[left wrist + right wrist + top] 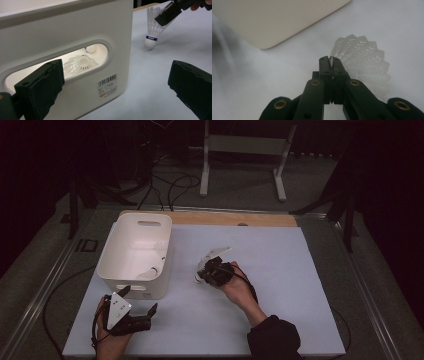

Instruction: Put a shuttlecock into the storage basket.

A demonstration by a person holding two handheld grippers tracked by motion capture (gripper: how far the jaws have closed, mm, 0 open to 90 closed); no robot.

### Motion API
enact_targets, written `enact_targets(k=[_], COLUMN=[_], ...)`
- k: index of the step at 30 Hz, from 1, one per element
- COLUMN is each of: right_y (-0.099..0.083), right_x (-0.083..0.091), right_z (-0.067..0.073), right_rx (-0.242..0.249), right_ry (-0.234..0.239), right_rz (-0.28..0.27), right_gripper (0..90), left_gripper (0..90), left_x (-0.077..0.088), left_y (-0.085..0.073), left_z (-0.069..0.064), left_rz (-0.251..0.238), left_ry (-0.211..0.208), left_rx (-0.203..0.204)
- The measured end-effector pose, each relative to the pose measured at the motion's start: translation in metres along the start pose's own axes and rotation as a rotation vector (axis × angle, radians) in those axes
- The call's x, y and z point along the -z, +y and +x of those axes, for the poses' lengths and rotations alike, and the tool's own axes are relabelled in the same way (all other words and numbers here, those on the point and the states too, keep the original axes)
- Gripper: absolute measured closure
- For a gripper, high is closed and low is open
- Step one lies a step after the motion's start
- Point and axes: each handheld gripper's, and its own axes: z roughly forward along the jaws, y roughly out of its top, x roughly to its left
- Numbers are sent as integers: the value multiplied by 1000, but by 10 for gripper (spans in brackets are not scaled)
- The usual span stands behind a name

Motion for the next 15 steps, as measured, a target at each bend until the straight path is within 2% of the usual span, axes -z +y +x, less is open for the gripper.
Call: enact_targets(k=[15], right_y=[5], right_x=[7], right_z=[-4], right_rx=[-6], right_ry=[-50], right_rz=[-12], right_gripper=[891], left_gripper=[12], left_x=[-1], left_y=[0], left_z=[-1], left_rz=[6], left_ry=[-1], left_rx=[-1])
